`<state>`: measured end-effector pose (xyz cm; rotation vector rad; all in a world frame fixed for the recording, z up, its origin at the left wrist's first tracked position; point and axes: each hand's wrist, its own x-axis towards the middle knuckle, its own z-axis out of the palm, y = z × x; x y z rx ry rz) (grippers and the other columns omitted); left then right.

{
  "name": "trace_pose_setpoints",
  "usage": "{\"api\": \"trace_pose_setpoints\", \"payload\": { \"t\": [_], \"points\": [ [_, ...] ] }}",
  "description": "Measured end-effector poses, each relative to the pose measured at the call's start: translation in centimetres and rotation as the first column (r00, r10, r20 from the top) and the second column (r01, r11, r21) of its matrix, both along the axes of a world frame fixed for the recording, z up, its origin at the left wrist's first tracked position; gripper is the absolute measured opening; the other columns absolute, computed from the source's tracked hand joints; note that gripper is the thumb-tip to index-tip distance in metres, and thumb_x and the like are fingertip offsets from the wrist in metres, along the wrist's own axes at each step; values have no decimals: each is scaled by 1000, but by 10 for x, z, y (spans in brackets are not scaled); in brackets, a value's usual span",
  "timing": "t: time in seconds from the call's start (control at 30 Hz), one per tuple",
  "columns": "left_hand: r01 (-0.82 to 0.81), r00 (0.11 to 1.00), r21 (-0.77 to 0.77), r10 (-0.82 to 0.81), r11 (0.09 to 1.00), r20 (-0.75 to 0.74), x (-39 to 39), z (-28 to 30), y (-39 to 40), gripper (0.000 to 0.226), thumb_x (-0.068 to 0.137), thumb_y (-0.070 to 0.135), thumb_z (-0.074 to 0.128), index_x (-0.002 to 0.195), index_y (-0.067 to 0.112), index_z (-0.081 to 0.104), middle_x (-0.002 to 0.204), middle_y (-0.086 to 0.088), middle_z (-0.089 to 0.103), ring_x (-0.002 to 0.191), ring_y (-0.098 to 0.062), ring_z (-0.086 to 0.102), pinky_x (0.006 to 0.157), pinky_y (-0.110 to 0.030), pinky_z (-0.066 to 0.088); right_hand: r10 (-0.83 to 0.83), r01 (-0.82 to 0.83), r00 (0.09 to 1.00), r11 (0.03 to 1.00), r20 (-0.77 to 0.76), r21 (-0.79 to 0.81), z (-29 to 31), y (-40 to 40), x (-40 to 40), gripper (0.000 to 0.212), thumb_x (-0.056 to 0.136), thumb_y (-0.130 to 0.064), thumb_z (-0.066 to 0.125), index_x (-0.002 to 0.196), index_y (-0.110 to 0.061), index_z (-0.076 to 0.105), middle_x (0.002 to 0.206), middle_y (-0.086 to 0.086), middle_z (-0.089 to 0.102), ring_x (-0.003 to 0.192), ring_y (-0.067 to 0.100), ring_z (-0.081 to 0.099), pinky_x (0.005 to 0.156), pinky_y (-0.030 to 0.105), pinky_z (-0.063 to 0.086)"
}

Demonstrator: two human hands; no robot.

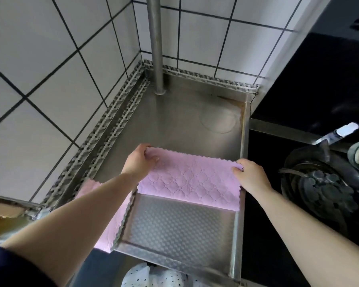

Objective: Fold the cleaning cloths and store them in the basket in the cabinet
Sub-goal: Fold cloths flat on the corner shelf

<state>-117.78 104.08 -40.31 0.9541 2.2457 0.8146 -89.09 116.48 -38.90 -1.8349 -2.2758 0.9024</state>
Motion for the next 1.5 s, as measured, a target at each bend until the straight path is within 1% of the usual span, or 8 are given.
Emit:
{"api": "trace_pose_setpoints", "payload": {
  "t": [0.4, 0.53, 0.7, 0.83, 0.93, 1.23, 1.37, 1.5],
  "points": [
    [68, 997, -107, -72, 992, -35, -4, -8, 25, 50, 86, 25, 64, 132, 16, 46, 109, -4, 58, 71, -9, 50, 56, -19, 38, -31, 27, 996, 999, 88, 46, -18, 16, -7, 14, 88, -21, 54, 99, -19, 63, 91, 5, 67, 89, 31, 61, 69, 31, 46],
    [104, 949, -122, -135, 987, -283, 8, -7, 17, 57, 85, 25, 63, 137, 16, 42, 130, -13, 46, 117, -31, 46, 99, -39, 38, 72, -95, 994, 946, 84, 310, -20, 8, -11, 26, 81, -15, 65, 107, -11, 65, 106, 13, 61, 97, 34, 59, 80, 38, 49],
    [437, 804, -128, -451, 890, -389, 61, -18, 11, 53, 89, 13, 42, 142, 11, 37, 149, -12, 35, 140, -29, 26, 116, -41, 17, 371, -386, 921, 824, 120, 415, -34, -25, -54, 37, 69, -8, 72, 106, -8, 69, 118, 15, 63, 103, 35, 63, 90, 44, 50],
    [502, 697, -269, -568, 822, -438, 89, -40, 6, 59, 92, 25, 25, 149, 10, 20, 158, -4, 15, 147, -20, 8, 119, -39, 0, 420, -454, 890, 850, 175, 267, -50, -56, -87, 44, 80, -27, 44, 113, -9, 66, 126, 13, 61, 115, 30, 59, 88, 49, 52],
    [536, 621, -221, -558, 815, -551, 82, -54, 0, 54, 91, 31, 32, 138, 7, 44, 147, -9, 40, 137, -26, 36, 114, -46, 21, 443, -504, 853, 838, 277, 211, -59, -57, -75, 54, 81, -39, 38, 125, -16, 59, 136, 11, 53, 126, 28, 51, 96, 52, 44],
    [558, 593, -225, -574, 799, -565, 57, -57, -12, 62, 91, 48, 33, 138, 10, 46, 148, -12, 39, 137, -30, 37, 114, -46, 15, 485, -577, 785, 799, 386, 170, -60, -35, -19, 62, 80, -51, 36, 130, -19, 55, 143, 10, 46, 133, 25, 39, 103, 58, 35],
    [783, 446, -25, -590, 621, -673, 74, -53, -29, 37, 86, 34, 50, 120, 21, 59, 121, -4, 62, 107, -27, 61, 108, -49, 34, 554, -631, 772, 726, 313, 272, -38, -27, -39, 45, 77, -28, 40, 113, -19, 66, 129, 2, 59, 121, 21, 55, 98, 62, 39],
    [838, 364, -36, -607, 544, -706, 88, -56, -45, 34, 81, 28, 59, 115, 23, 65, 115, 3, 63, 97, -21, 63, 101, -40, 36, 668, -731, 678, 658, 306, 184, -32, -22, -59, 54, 86, -6, 44, 135, -29, 48, 151, -5, 32, 140, 14, 28, 114, 57, 6]
  ]
}}
